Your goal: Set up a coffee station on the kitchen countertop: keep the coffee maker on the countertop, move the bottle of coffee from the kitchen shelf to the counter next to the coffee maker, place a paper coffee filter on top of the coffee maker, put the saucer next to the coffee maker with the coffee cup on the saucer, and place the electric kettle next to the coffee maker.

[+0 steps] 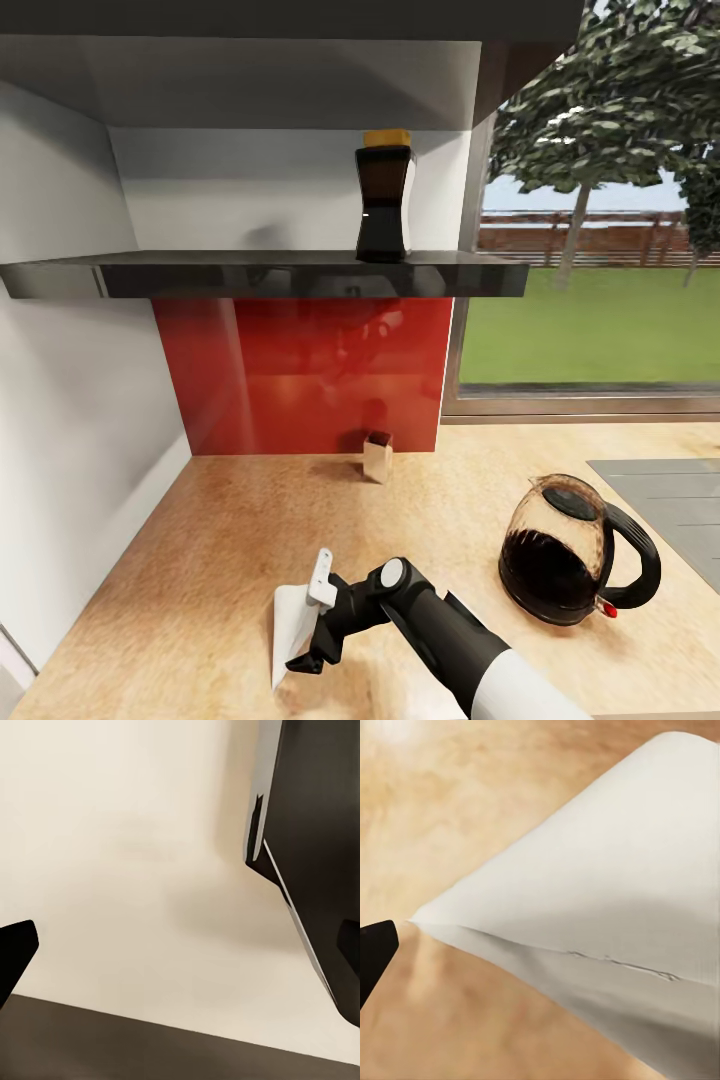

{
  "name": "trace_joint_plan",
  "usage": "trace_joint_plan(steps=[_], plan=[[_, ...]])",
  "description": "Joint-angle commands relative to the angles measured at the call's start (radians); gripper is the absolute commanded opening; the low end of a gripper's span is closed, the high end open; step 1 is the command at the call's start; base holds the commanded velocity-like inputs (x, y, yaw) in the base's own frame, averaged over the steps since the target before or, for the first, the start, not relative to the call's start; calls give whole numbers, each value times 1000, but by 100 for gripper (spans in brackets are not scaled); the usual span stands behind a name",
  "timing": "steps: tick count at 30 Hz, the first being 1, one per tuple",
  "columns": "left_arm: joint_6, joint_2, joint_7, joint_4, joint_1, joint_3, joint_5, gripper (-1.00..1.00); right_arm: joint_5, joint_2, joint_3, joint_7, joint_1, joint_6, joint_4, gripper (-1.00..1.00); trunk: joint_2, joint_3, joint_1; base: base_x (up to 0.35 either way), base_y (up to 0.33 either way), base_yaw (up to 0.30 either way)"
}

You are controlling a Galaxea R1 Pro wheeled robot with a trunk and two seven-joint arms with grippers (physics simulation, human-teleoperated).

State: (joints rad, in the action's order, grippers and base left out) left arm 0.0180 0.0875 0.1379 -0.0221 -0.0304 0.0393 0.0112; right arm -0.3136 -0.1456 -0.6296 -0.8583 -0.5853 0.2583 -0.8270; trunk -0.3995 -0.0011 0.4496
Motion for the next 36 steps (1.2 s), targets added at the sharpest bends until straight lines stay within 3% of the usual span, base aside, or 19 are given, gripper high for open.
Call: trace_joint_plan(steps=[1,15,30,36], plan=[[2,0,2,1,0,4,1,100,-5,0,0,-4,0,5,-1,100,-1,0,0,0,0,0],[1,7,7,2,-7,1,1,100,-8,-29,18,13,-2,1,-33,100,-1,0,0,0,0,0],[20,9,8,-12,-9,1,3,100,-9,-19,18,10,-3,3,-29,100,-1,0,0,0,0,0],[20,9,8,-19,-9,1,3,100,-9,-19,14,12,-3,-30,-2,100,-1,0,0,0,0,0]])
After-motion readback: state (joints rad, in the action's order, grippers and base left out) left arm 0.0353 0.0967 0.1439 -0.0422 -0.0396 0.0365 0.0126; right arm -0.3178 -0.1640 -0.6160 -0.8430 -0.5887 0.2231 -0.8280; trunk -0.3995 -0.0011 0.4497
